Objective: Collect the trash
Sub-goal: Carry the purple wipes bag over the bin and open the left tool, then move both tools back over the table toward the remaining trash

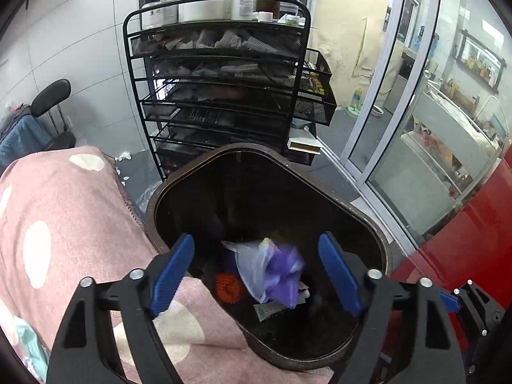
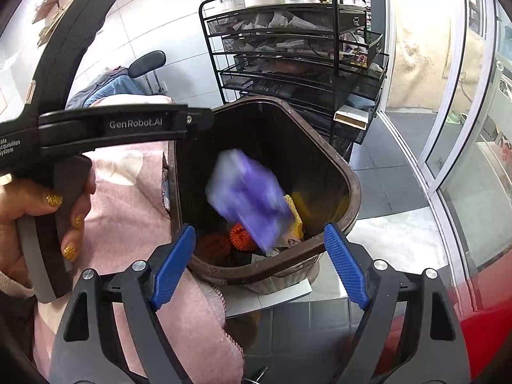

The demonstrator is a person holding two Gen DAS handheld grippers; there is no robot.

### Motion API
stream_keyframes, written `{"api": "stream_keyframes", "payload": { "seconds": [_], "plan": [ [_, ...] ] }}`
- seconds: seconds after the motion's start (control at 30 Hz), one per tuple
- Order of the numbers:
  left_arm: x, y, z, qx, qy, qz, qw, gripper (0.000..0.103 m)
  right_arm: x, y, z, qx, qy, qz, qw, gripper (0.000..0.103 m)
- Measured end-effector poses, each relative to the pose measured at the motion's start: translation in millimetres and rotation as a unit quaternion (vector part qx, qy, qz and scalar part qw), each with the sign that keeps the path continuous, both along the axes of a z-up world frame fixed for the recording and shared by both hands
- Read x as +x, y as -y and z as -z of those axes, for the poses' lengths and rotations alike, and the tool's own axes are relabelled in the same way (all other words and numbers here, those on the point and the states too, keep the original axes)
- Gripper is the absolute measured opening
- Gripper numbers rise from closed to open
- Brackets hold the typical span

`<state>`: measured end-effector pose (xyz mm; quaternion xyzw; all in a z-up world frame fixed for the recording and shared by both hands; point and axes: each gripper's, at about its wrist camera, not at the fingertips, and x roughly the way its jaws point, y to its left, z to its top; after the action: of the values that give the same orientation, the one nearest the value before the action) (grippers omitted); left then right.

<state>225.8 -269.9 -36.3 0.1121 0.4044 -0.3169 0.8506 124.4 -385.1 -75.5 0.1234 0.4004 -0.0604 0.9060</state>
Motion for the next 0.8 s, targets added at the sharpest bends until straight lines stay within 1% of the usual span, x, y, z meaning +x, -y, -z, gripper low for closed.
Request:
{"api": "stream_keyframes", "payload": {
  "seconds": [0.1,0.23,0.37,0.67,0.8],
  "plan": [
    [0.2,-1.1,1.2,0.000,0.000,-0.002,1.0000,0.084,-1.4,-0.5,0.6,0.002,-0.001,0.000,1.000,0.082],
    [-1.0,-6.0,0.9,-0.003,-0.002,-0.004,1.0000,0.084,-0.6,-1.2,1.1,0.002,-0.003,-0.001,1.000,0.082],
    [-5.9,-14.7,-5.5,-0.014,0.006,-0.010,0.9998,0.085,-0.7,-1.7,-0.5,0.002,-0.001,-0.003,1.000,0.082],
    [-28.3,-64.7,-30.8,-0.040,0.051,-0.051,0.9966,0.090,3.1,-9.7,-4.9,-0.001,0.008,-0.016,1.000,0.082],
    [-40.4,-94.4,-36.1,-0.049,0.058,-0.077,0.9942,0.091,7.6,-18.3,-8.8,-0.001,0.012,-0.031,0.999,0.082]
  ]
}}
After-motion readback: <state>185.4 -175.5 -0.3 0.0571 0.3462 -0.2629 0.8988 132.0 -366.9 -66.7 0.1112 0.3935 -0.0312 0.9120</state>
